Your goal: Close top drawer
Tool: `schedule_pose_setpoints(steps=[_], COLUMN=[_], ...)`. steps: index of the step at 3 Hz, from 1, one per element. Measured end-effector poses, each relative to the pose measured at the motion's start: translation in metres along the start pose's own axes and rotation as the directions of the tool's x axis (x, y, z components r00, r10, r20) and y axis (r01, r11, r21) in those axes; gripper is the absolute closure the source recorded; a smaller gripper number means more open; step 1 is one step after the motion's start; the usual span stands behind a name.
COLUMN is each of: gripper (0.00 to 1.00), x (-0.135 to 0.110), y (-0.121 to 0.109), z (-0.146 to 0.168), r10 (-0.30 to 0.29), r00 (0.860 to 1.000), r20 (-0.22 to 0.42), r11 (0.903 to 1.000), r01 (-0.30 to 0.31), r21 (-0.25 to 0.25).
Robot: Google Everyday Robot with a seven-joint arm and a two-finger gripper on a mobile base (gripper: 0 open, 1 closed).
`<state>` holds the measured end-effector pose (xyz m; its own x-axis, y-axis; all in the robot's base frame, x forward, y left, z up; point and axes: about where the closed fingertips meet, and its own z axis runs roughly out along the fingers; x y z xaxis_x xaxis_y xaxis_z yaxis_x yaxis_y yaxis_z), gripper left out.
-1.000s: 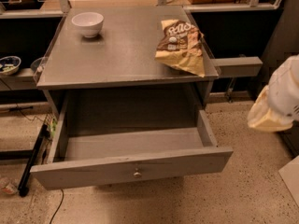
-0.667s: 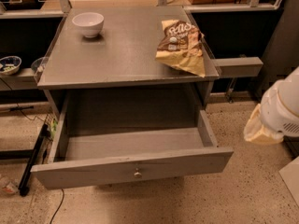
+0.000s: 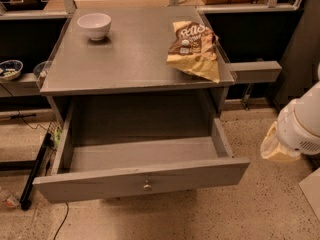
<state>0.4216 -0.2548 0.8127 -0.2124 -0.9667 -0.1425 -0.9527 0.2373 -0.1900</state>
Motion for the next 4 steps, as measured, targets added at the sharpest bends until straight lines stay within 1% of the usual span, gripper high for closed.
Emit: schedule_pose_setpoints(steps=[1,2,3,4], gripper=[1.0,1.0,1.0,1.0], x=[0.008,0.006,-0.008,-0.008], y=[0.032,0.079,0.124,0.12], z=[0.008,0.012,0.012,0.023], r10=[0.023,0.025,0.001,0.0], r00=[1.0,0.999,0.998,0.998], r20=[0.018,0.046,0.068,0.067], r11=[0.9997,0.9985,0.9959,0.9953], r01=[-0.022,-0.023,0.006,0.007], r21=[-0.012,-0.05,-0.09,-0.096])
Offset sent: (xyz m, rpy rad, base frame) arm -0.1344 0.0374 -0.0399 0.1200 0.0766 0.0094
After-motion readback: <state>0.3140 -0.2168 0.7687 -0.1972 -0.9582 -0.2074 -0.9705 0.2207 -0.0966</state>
